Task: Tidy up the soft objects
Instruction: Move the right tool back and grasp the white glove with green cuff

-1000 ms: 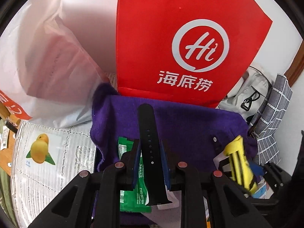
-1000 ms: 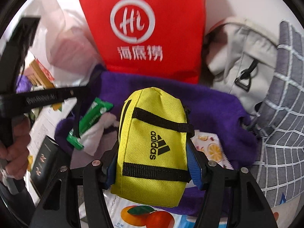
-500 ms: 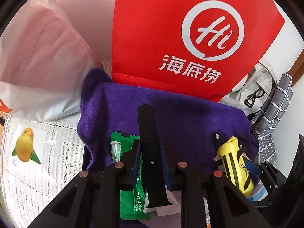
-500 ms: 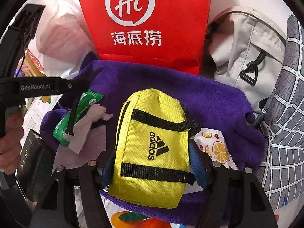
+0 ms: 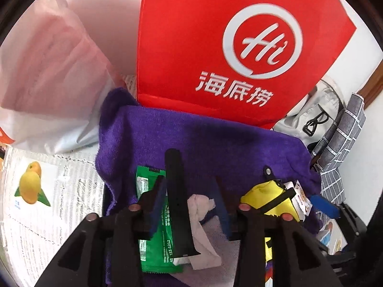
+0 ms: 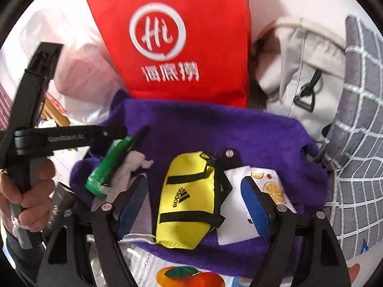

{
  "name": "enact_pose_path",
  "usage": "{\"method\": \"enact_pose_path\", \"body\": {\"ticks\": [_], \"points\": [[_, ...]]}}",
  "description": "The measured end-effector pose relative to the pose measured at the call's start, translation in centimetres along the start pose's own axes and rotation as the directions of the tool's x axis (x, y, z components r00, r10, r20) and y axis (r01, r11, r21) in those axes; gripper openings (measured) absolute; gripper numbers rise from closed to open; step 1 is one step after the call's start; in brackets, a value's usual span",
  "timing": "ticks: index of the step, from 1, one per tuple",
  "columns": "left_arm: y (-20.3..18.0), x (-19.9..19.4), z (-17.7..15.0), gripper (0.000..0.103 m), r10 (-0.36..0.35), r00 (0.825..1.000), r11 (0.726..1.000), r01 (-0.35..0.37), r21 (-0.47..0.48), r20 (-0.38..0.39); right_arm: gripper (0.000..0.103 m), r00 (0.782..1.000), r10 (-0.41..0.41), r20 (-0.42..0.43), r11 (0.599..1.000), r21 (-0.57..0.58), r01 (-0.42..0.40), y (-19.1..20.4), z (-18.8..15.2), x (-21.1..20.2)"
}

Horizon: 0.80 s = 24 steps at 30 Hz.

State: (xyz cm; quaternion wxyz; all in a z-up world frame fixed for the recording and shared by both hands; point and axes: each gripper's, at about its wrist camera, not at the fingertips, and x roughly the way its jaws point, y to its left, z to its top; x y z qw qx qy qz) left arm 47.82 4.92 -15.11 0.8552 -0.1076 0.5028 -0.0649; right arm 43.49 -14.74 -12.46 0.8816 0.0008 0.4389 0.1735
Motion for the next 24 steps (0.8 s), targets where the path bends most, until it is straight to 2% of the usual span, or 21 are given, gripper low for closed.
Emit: {"method": "enact_pose_path", "body": {"ticks": [4,8,12,19,24], "points": [[0.0,-1.8,0.1,0.041,0.015,0.999,1.000,-0.015,0.007,0.032,0.079,0.998,0.006,0.055,1.000,-0.017,-0.005,0.9,-0.6,-2.8],[-0.1,-3.9,0.0,0.041,0.037,0.997,0.999,-0.037,0.006,0.069,0.079,1.000,0.009,0.027,1.000,-0.026,-0.008,1.6,-3.3,-4.7],[-0.5,-6.6,-0.7,0.044,0.034,0.993,0.999,-0.036,0.022,0.114,0.079,0.999,0.049,-0.017,0.998,-0.037,-0.049,2.6,-7.4,-6.6],[-1.1,-10.9,-4.6,0.047,0.047,0.992,0.997,-0.054,0.060,0.119,0.079,0.979,0.171,-0.109,0.982,-0.066,-0.179,6.7,-14.1,-7.2],[-0.1,-14.4,-8.5,0.047,0.068,0.989,0.994,-0.078,0.073,0.132,0.079,0.972,0.183,-0.144,0.973,-0.112,-0.200,9.8,-16.9,-6.4]]}}
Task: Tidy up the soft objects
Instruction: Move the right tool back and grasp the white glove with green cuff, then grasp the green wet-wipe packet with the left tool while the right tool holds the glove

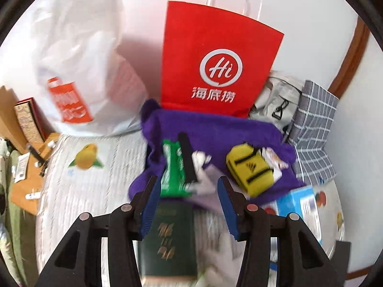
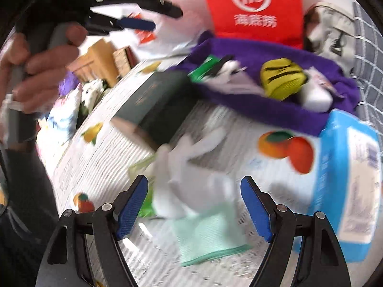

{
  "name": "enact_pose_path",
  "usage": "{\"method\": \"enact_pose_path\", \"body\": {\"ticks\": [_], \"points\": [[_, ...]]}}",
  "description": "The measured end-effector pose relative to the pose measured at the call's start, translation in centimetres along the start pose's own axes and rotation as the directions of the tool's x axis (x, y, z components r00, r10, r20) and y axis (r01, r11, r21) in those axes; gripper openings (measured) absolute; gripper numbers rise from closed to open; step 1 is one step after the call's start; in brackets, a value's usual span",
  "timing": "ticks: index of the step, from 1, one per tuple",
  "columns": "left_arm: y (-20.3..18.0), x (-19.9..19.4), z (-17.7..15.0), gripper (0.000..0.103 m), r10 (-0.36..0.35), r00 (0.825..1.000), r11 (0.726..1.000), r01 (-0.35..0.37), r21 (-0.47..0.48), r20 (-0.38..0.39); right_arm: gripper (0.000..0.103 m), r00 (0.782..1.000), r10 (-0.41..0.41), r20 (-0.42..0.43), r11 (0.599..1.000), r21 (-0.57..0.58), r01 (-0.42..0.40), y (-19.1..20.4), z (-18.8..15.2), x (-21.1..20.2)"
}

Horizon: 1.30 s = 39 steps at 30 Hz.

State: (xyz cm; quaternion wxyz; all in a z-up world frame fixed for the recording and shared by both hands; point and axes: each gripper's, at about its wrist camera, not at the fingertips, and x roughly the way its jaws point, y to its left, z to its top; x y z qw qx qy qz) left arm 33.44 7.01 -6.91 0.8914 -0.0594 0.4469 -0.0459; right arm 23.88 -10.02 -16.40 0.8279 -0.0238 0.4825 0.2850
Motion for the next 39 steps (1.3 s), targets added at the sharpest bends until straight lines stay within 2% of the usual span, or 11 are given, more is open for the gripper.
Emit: {"method": "enact_pose_path", "body": {"ticks": [4,6,9,10,11,14,17,24,28,30,39], "points": [[1.5,-3.0,-2.9,0.047,0.038,0.999,0.999,-0.038,0.003,0.021,0.079,0.993,-0.116,-0.003,0.993,-0.030,0.116,1.0,-0.5,2.0],[2.2,-4.2,-4.4,0.047,0.044,0.998,0.999,-0.044,-0.002,0.036,0.073,0.993,-0.120,-0.003,0.993,-0.016,0.120,1.0,-0.9,2.7],[3.2,-5.1,-6.2,0.047,0.042,0.998,0.999,-0.041,-0.024,0.040,0.046,0.999,-0.043,0.001,0.999,0.027,0.043,0.7,-1.1,3.0],[3.5,-5.3,-6.9,0.047,0.045,0.998,0.998,-0.044,-0.038,0.043,0.024,1.000,-0.030,0.007,0.999,0.039,0.030,0.6,-1.0,2.7],[3.6,-5.4,-7.3,0.047,0.047,0.998,0.998,-0.045,-0.042,0.042,0.016,0.999,-0.032,0.012,0.999,0.041,0.032,0.7,-1.0,2.4],[4.1,-5.2,-9.2,0.047,0.057,0.998,0.997,-0.057,-0.049,0.012,0.016,0.996,-0.074,0.053,0.997,0.014,0.073,1.5,-1.2,0.6],[4.3,-4.4,-11.1,0.047,0.025,0.999,0.997,-0.027,-0.072,-0.028,0.016,0.992,-0.081,0.093,0.997,0.010,0.080,1.8,-1.8,-2.0],[3.1,-1.8,-15.6,0.047,0.004,0.989,0.998,-0.014,-0.065,-0.147,0.016,0.979,-0.131,0.153,0.990,0.069,0.121,1.1,-5.0,-7.3],[1.8,-0.6,-16.9,0.051,-0.011,0.982,0.999,0.002,-0.048,-0.186,0.016,0.976,-0.155,0.153,0.985,0.105,0.139,0.3,-7.0,-8.5],[1.1,-0.1,-17.2,0.063,-0.013,0.982,0.999,0.006,-0.037,-0.189,0.016,0.976,-0.158,0.152,0.983,0.113,0.142,0.0,-8.1,-8.8],[-2.4,2.5,-18.7,0.063,-0.063,0.971,0.997,0.053,-0.048,-0.231,0.016,0.976,-0.175,0.129,0.980,0.116,0.160,-1.3,-11.0,-9.1]]}}
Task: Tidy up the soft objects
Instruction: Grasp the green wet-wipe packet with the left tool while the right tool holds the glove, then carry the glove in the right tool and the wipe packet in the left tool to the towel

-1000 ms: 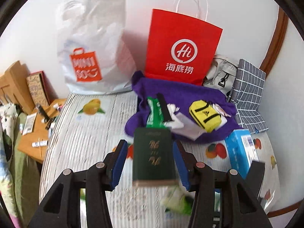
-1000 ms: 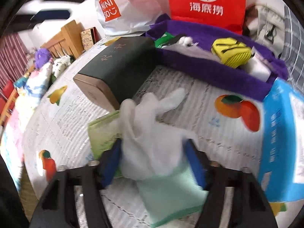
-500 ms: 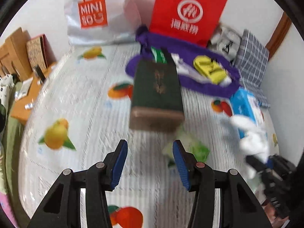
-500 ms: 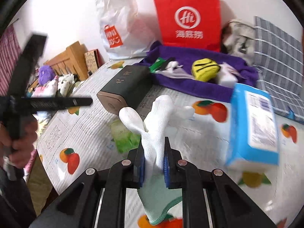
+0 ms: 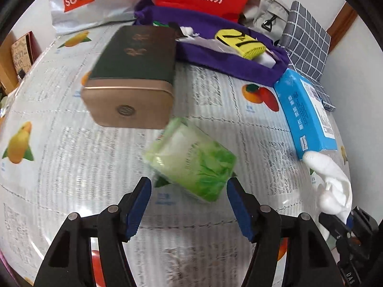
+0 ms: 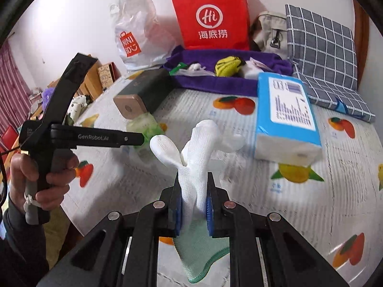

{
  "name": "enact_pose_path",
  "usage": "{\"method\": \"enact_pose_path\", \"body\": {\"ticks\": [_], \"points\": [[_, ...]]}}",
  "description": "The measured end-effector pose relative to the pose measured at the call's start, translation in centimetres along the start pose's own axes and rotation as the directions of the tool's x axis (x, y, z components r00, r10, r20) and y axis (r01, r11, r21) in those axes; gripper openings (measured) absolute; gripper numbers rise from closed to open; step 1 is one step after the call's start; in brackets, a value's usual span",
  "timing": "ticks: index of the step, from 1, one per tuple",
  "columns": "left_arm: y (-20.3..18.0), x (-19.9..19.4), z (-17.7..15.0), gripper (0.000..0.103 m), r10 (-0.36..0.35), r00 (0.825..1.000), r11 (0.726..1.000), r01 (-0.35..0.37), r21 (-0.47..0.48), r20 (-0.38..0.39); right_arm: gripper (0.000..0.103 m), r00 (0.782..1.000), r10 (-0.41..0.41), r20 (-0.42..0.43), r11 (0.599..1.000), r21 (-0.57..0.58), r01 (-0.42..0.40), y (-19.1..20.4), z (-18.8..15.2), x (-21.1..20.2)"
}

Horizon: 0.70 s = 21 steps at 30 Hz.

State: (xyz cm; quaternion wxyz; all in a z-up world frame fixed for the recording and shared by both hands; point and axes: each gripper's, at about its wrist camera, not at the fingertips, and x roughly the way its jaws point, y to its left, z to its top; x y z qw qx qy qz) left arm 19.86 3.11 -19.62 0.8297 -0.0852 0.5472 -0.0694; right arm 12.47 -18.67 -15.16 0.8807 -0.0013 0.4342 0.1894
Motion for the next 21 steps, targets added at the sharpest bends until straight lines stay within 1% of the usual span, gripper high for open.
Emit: {"method": "enact_pose_path", "body": {"ticks": [2,6,8,11,14,15,17,19,20,21], "points": [[-0.5,0.3,0.2,0.064,0.008,1.000,1.000,-0.007,-0.006,0.005,0.016,1.000,-0.008,-0.008,1.000,0.007,0.008,-0.6,-0.5,0.0],[-1.3,1.5,0.5,0.069,0.048,0.999,0.999,-0.047,-0.021,0.011,0.016,1.000,-0.011,-0.025,0.999,0.037,0.012,-2.0,-1.1,0.6],[-1.9,1.9,0.7,0.072,0.083,0.996,0.997,-0.082,-0.011,0.032,0.016,0.999,-0.010,-0.036,0.999,0.047,0.012,-2.5,-1.4,0.9],[-2.7,2.6,0.9,0.075,0.149,0.987,0.989,-0.150,0.015,0.052,0.016,0.999,-0.009,-0.046,0.999,0.050,0.011,-2.9,-1.7,1.4],[-3.7,3.3,1.0,0.079,0.217,0.973,0.973,-0.223,0.067,0.077,0.016,0.999,0.000,-0.052,0.998,0.059,0.003,-3.3,-1.9,1.7],[-3.9,3.4,1.0,0.080,0.223,0.971,0.970,-0.230,0.076,0.088,0.016,0.999,0.003,-0.054,0.998,0.061,0.000,-3.4,-2.0,1.8],[-3.7,3.3,1.1,0.079,0.210,0.973,0.975,-0.216,0.057,0.097,0.016,0.998,0.006,-0.057,0.998,0.064,-0.002,-3.5,-2.0,1.9],[-3.4,3.0,1.2,0.076,0.202,0.974,0.977,-0.208,0.047,0.106,0.016,0.998,0.006,-0.055,0.998,0.068,-0.002,-3.6,-2.0,1.9],[-3.3,2.9,1.2,0.071,0.199,0.974,0.978,-0.205,0.045,0.111,0.016,0.999,0.004,-0.053,0.997,0.073,0.000,-3.7,-2.1,1.8],[-3.0,2.6,1.2,0.070,0.179,0.977,0.982,-0.185,0.038,0.112,0.016,0.999,0.001,-0.051,0.997,0.077,0.003,-3.8,-2.1,1.8]]}}
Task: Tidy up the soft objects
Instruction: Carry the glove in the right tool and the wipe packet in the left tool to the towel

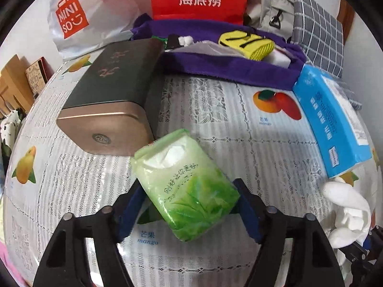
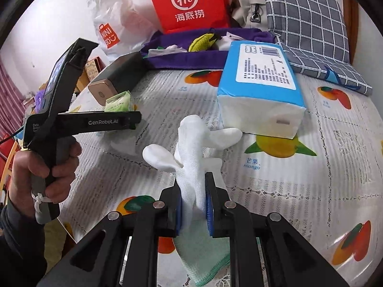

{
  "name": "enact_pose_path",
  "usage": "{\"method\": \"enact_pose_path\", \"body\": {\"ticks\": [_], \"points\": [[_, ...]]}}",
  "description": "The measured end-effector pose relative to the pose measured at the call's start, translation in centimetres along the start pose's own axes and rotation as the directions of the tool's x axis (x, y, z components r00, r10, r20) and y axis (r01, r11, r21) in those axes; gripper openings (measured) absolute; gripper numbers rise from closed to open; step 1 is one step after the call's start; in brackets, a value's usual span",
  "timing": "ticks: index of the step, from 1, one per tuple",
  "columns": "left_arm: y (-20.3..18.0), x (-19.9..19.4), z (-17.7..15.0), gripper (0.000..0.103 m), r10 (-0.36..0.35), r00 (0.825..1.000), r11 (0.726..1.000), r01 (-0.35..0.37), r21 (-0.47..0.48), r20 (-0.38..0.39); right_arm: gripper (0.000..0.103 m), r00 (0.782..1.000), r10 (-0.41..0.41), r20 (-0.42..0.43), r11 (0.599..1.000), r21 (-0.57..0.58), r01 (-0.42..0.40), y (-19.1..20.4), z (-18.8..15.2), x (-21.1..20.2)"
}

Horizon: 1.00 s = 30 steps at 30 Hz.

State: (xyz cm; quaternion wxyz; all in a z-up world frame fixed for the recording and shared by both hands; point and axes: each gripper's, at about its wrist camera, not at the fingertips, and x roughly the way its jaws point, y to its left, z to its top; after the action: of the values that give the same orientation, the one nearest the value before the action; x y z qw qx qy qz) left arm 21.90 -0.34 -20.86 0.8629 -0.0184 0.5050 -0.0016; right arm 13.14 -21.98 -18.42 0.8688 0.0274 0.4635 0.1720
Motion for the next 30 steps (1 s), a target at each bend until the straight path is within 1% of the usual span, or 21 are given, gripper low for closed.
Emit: {"method": "enact_pose_path", "body": {"ticks": [1,3,5,9,14,18,24,30], "points": [[0.4,-0.2,0.0,0.069,-0.027,1.000,1.000,0.027,-0.009,-0.003,0.016,1.000,-0.010,0.002,1.000,0.003,0.010,-0.1,0.0,-0.1],[0.7,-0.5,-0.1,0.067,-0.048,0.999,0.999,0.048,-0.023,-0.007,0.015,1.000,-0.028,0.006,1.000,0.008,0.027,-0.2,-0.1,-0.3],[1.1,-1.1,-0.5,0.067,-0.062,0.998,0.998,0.062,-0.033,-0.009,0.015,1.000,-0.025,0.011,1.000,0.013,0.025,-0.4,-0.1,-0.7],[1.3,-2.1,-1.1,0.067,-0.063,0.998,0.998,0.063,-0.028,-0.008,0.015,0.999,-0.033,0.028,0.999,0.020,0.032,-0.3,-0.2,-1.7],[2.3,-2.9,-1.9,0.067,-0.059,0.998,0.997,0.058,-0.055,-0.022,0.015,0.997,-0.068,0.024,0.997,0.046,0.067,-0.9,-0.4,-2.5],[3.3,-4.0,-2.6,0.067,-0.051,0.999,0.997,0.050,-0.065,-0.017,0.015,0.997,-0.072,0.030,0.995,0.065,0.070,-1.2,-0.6,-3.5],[3.6,-6.4,-2.5,0.067,-0.052,0.999,0.997,0.053,-0.051,0.013,0.015,0.995,-0.066,0.070,0.997,0.051,0.063,-0.2,0.2,-5.7],[3.7,-8.8,-1.8,0.067,-0.091,0.995,0.994,0.094,-0.057,0.052,0.015,0.990,-0.082,0.118,0.997,0.017,0.081,1.3,1.9,-7.7]]}}
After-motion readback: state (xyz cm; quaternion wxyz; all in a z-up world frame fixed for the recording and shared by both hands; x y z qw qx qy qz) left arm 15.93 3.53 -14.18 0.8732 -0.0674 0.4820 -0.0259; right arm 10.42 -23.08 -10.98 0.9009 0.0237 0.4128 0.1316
